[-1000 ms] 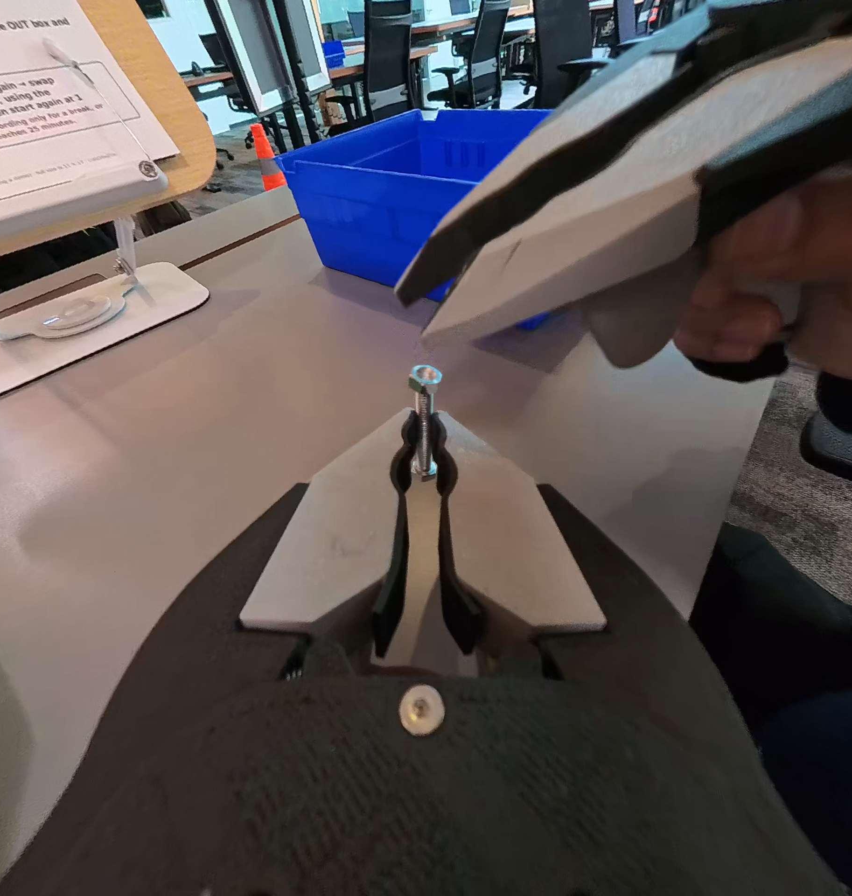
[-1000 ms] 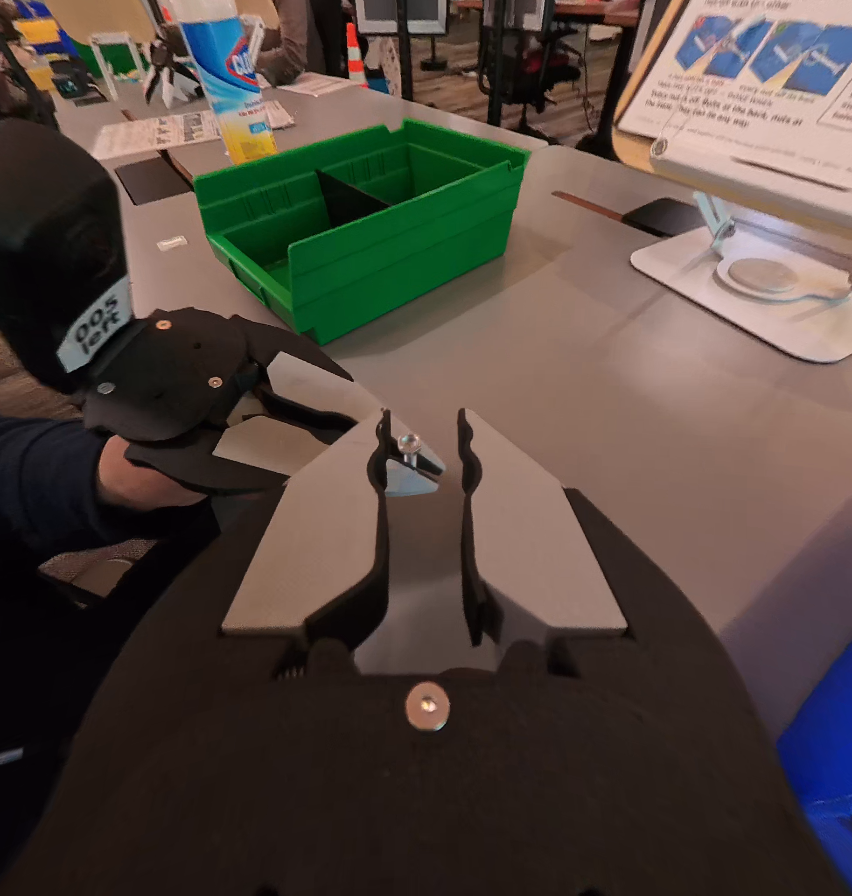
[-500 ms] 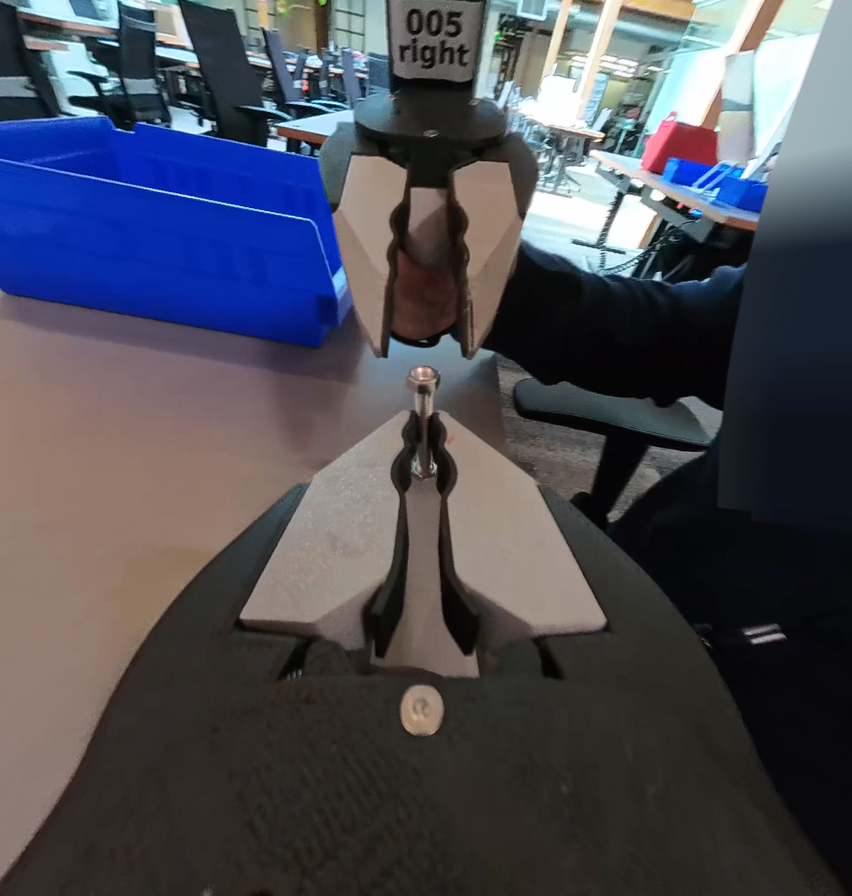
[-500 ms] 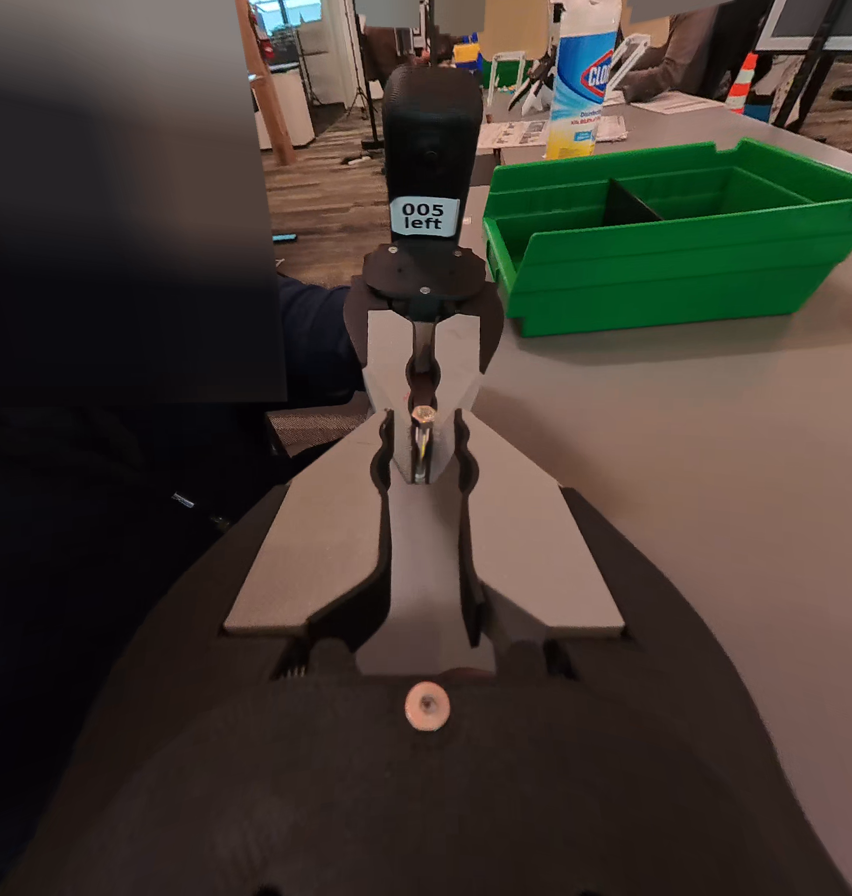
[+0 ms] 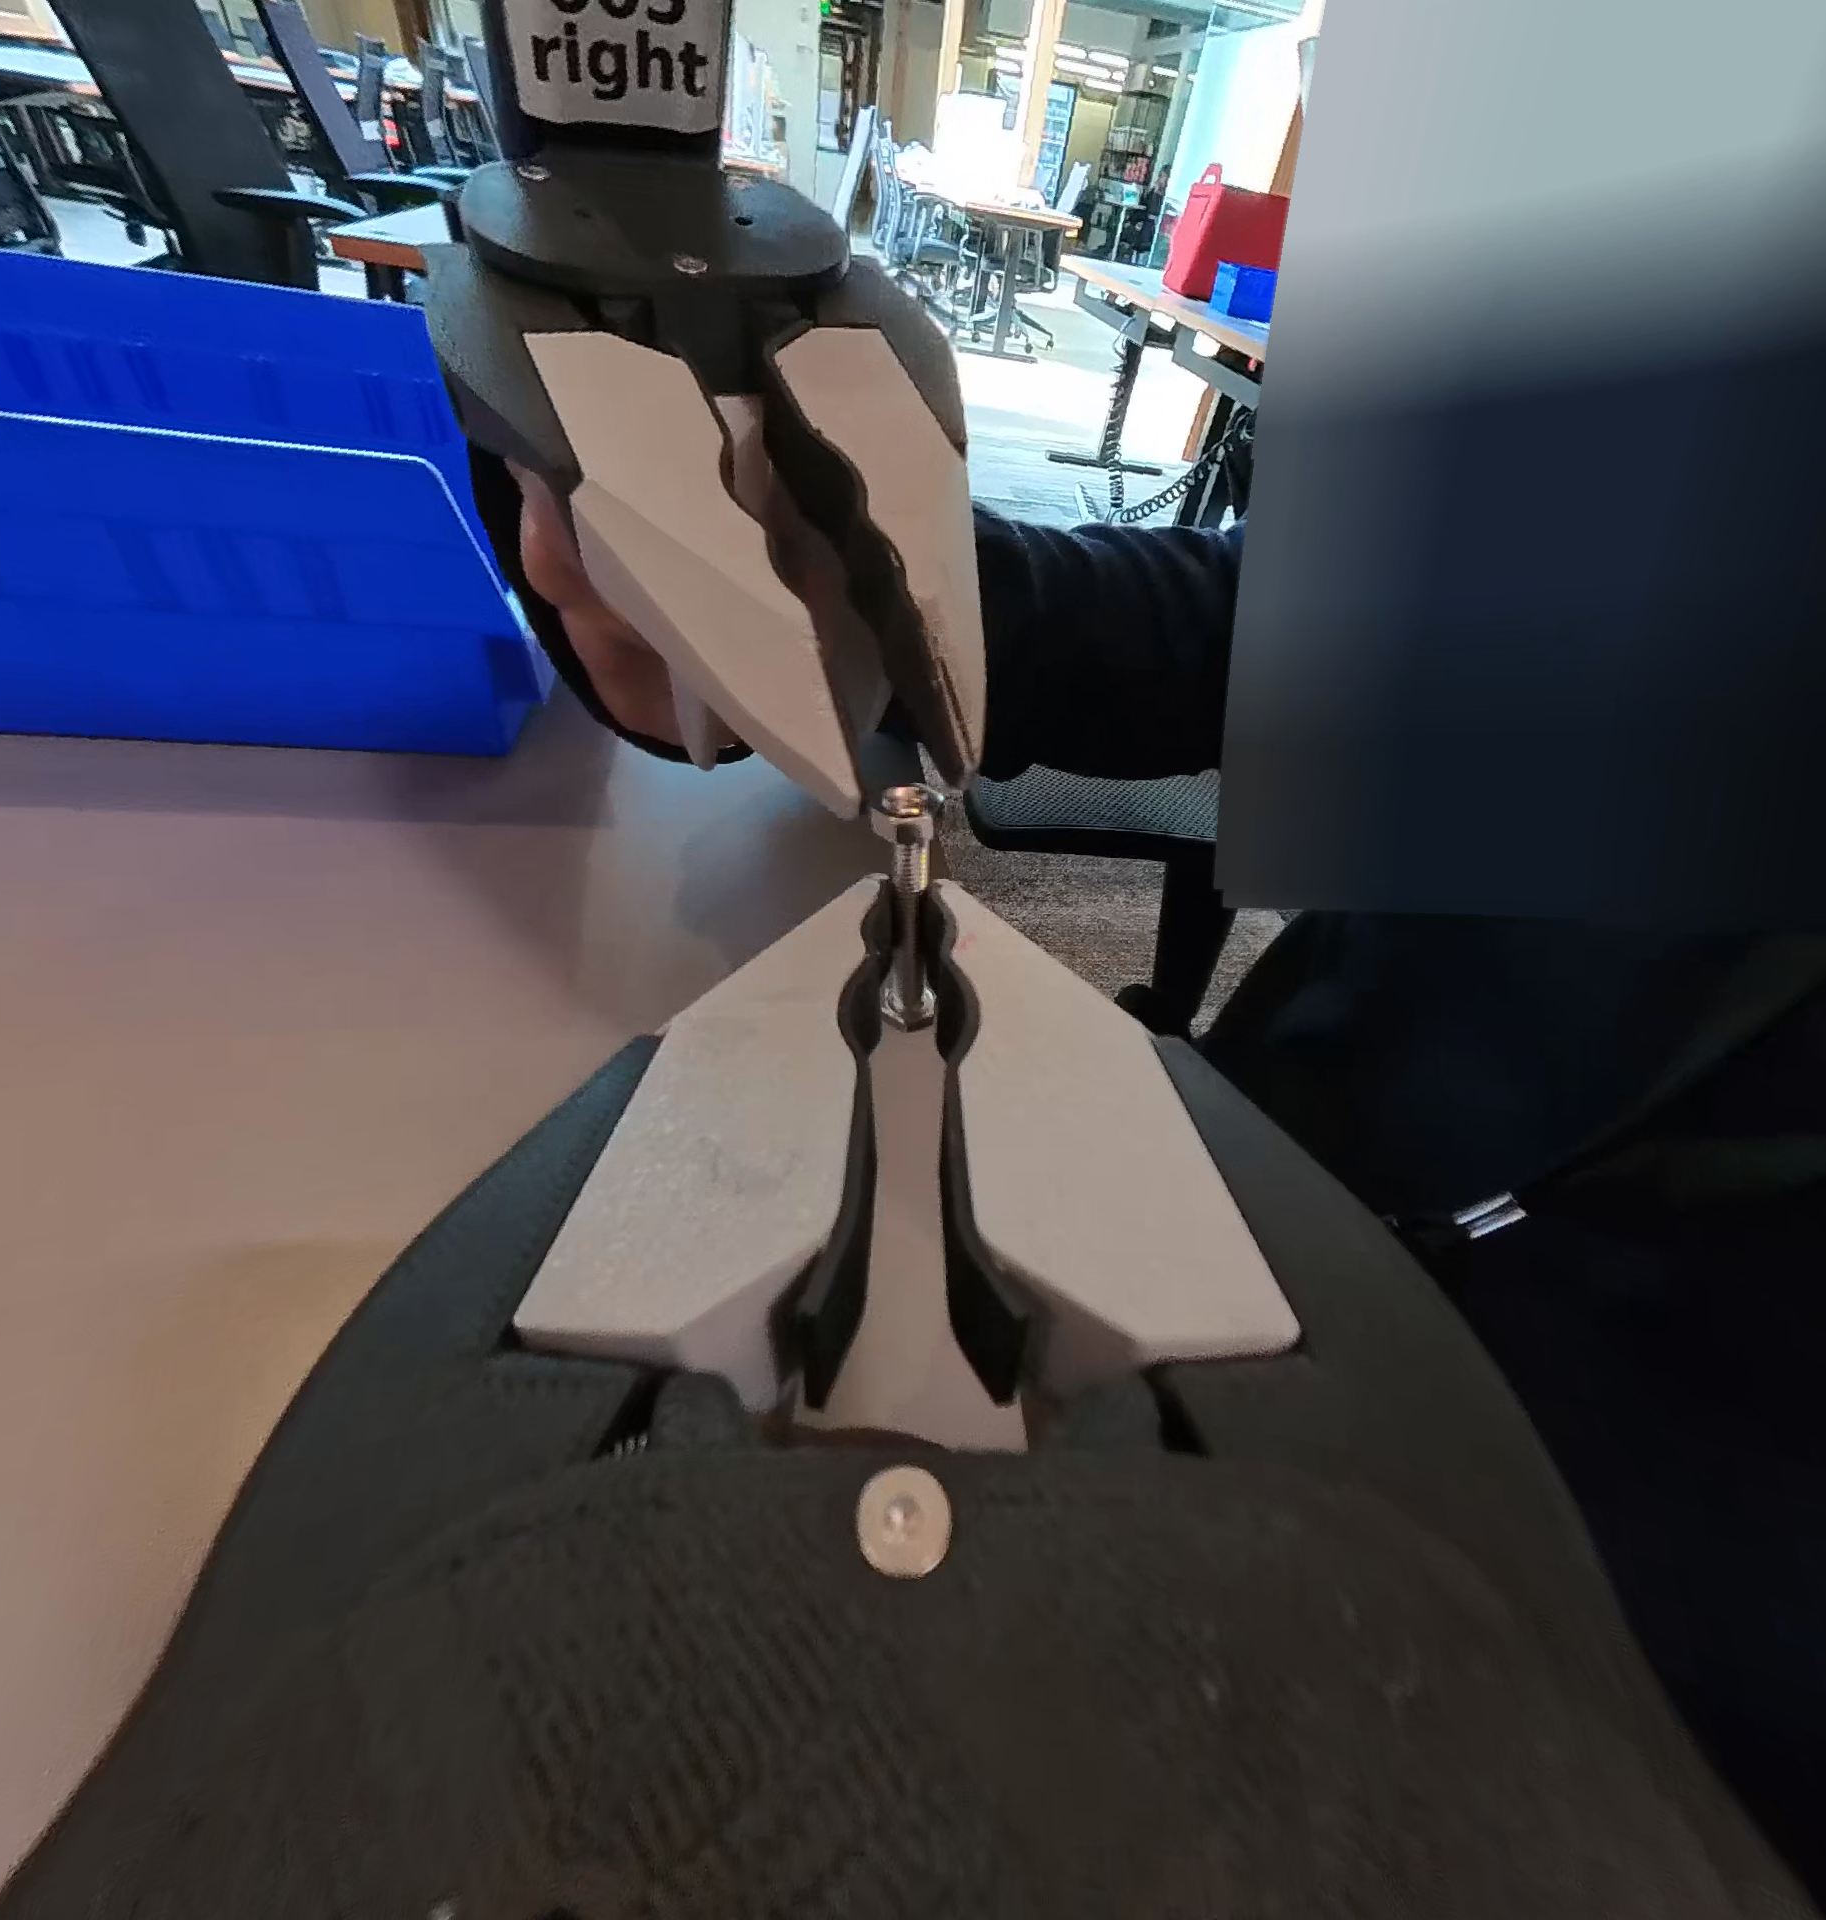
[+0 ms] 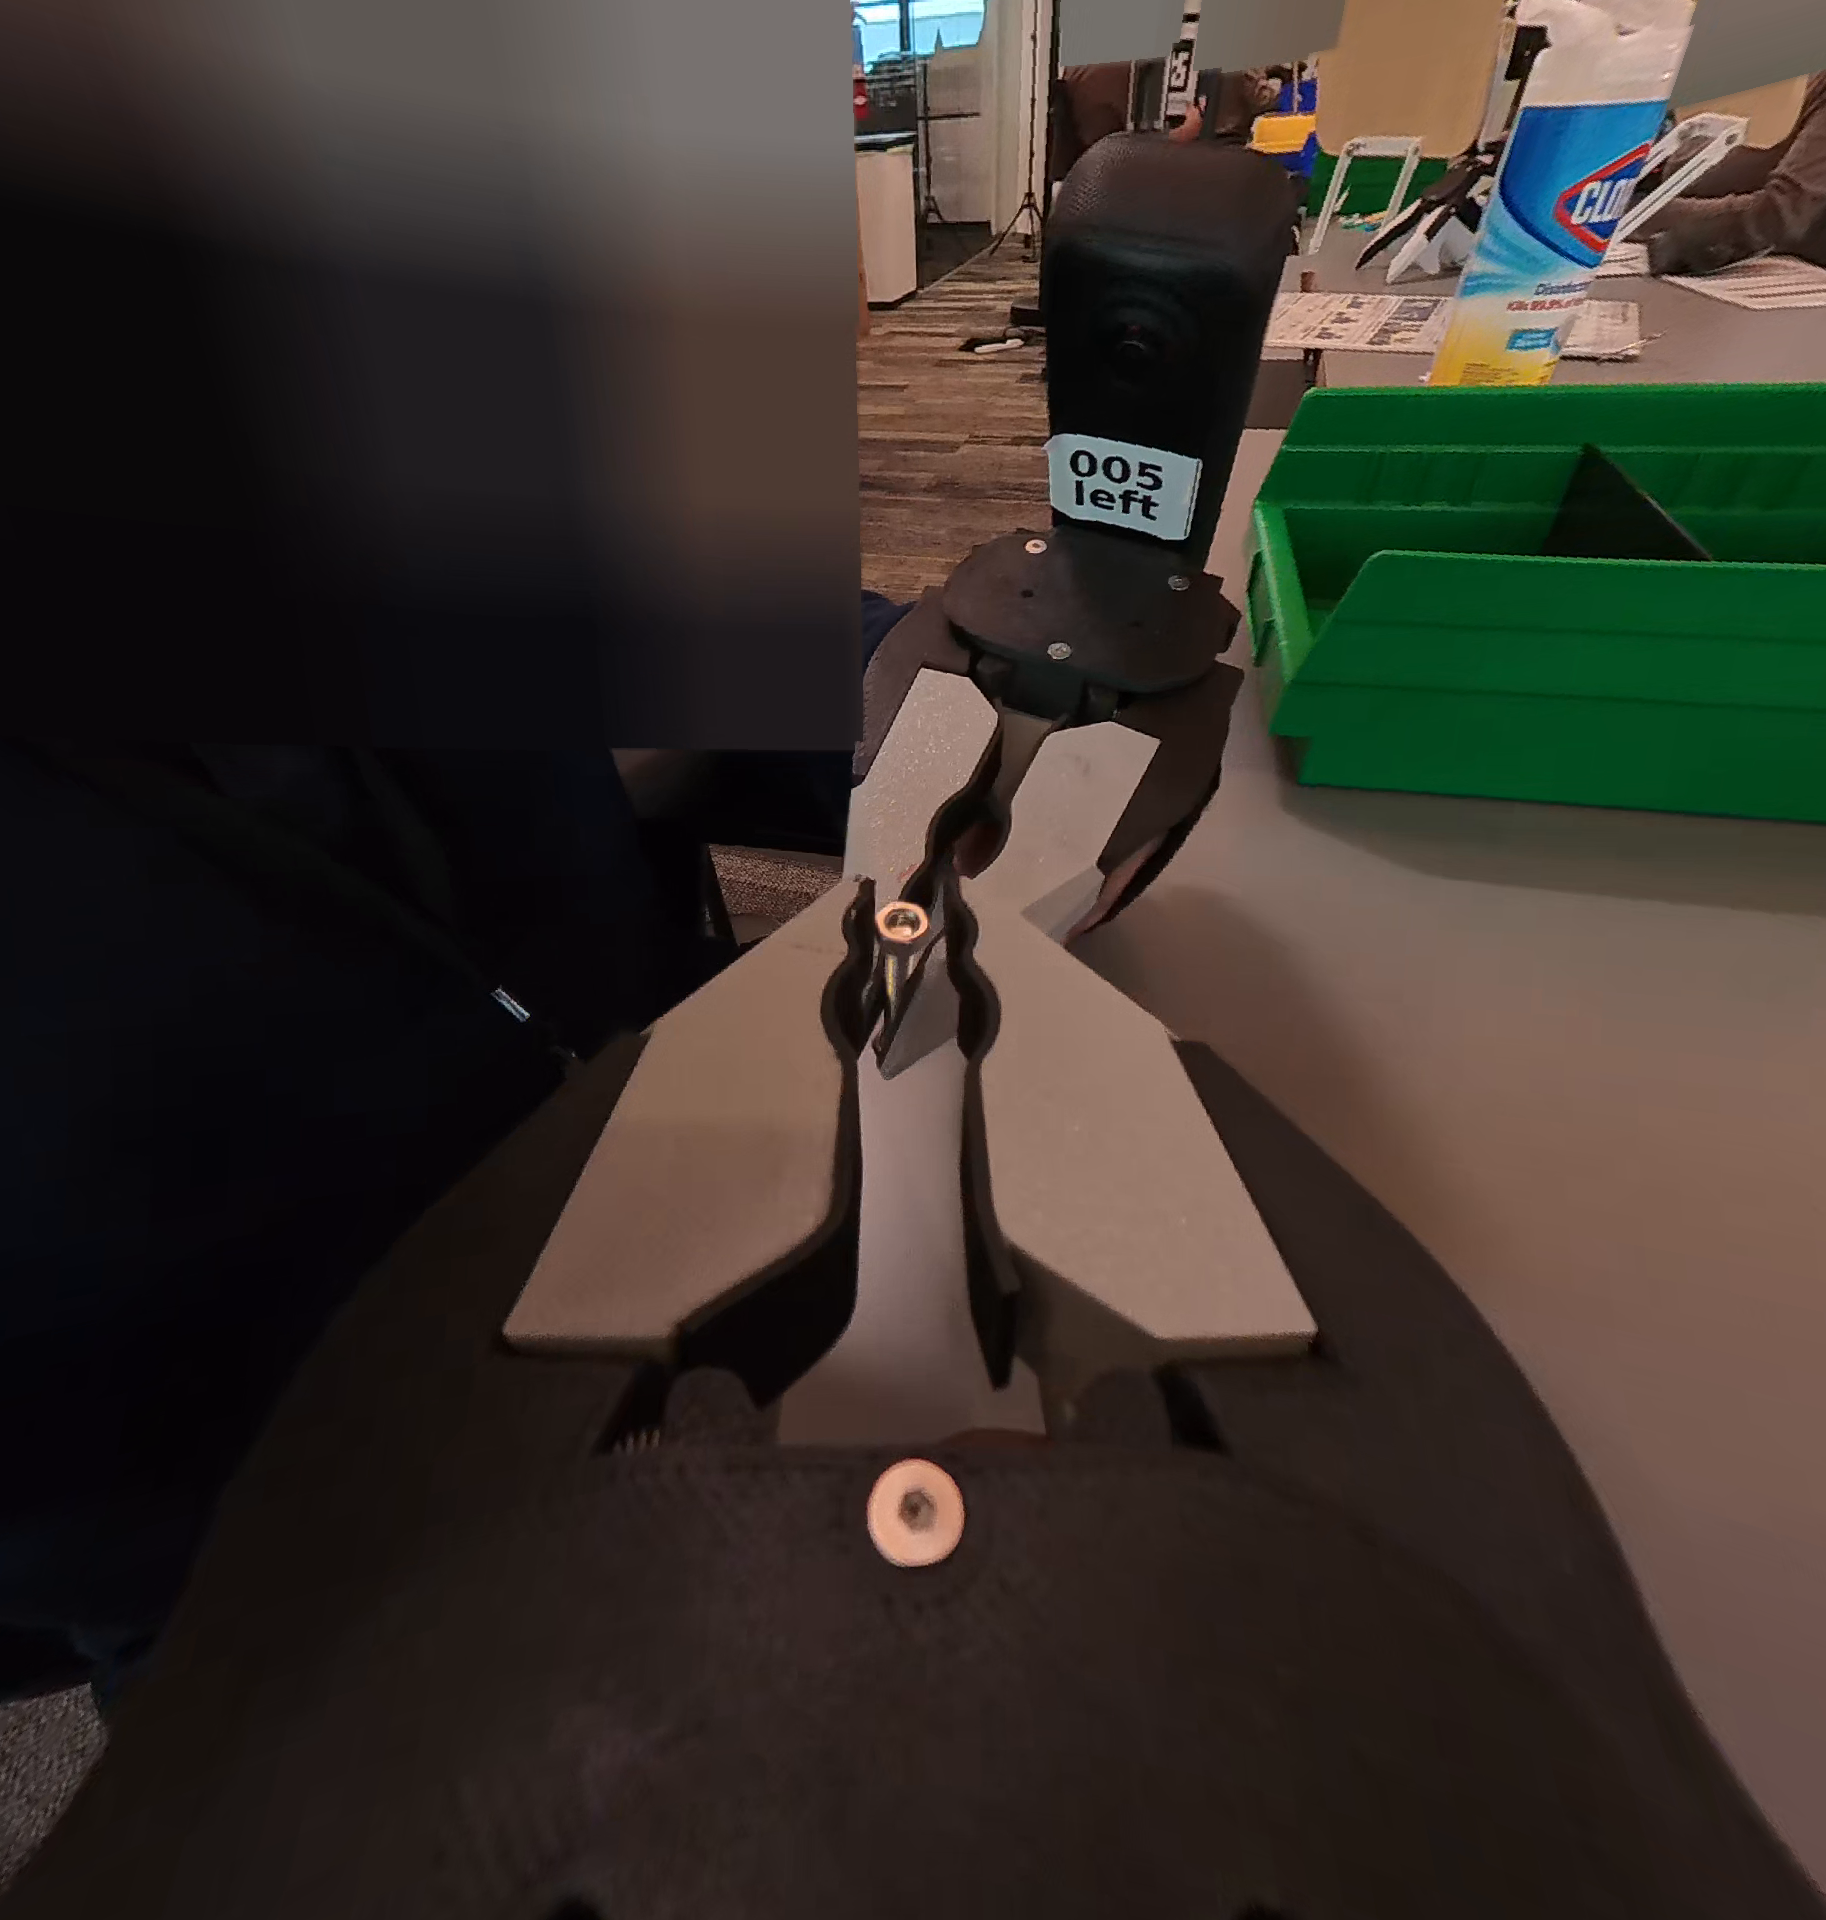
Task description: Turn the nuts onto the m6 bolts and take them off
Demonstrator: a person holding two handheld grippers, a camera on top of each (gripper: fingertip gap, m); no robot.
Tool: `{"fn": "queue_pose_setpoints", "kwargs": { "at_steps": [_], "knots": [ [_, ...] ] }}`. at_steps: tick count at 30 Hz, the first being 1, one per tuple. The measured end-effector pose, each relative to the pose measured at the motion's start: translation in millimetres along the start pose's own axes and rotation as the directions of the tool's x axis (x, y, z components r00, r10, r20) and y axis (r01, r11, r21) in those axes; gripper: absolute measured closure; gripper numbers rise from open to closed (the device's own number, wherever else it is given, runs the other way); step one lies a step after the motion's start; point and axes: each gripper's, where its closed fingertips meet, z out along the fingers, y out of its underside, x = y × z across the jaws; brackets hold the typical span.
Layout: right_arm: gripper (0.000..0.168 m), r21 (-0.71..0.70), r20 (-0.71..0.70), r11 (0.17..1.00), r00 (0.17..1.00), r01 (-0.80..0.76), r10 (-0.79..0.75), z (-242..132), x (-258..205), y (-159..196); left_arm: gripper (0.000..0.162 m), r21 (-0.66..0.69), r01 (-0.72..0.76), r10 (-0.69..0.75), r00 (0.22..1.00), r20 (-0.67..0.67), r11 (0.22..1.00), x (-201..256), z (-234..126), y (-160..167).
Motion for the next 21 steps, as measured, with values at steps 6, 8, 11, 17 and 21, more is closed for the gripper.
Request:
{"fn": "queue_pose_setpoints", "kwargs": {
  "at_steps": [6,8,11,17,21],
  "knots": [
    [0.157,-0.008,0.023,1.000,1.000,0.002,-0.002,2.7,-4.4,3.2,0.160,0.001,-0.008,0.008,1.000,-0.016,1.000,3.8,-0.2,0.0],
    [0.158,-0.010,0.024,1.000,1.000,0.003,-0.003,3.1,-4.9,4.1,0.159,-0.002,-0.011,0.011,1.000,-0.018,1.000,4.3,0.1,0.3],
    [0.161,-0.004,0.026,1.000,1.000,0.003,-0.003,3.6,-6.0,3.9,0.160,-0.001,-0.009,0.009,1.000,-0.018,1.000,4.5,0.3,0.3],
    [0.161,0.005,0.015,1.000,1.000,-0.004,0.004,3.2,-5.6,5.0,0.160,-0.005,-0.013,0.013,1.000,-0.007,1.000,3.5,0.7,0.7],
    [0.161,0.001,-0.040,1.000,0.999,-0.019,0.019,1.2,0.8,6.6,0.160,-0.011,-0.023,0.023,0.998,0.050,1.000,-4.3,0.6,1.1]
  ]
}}
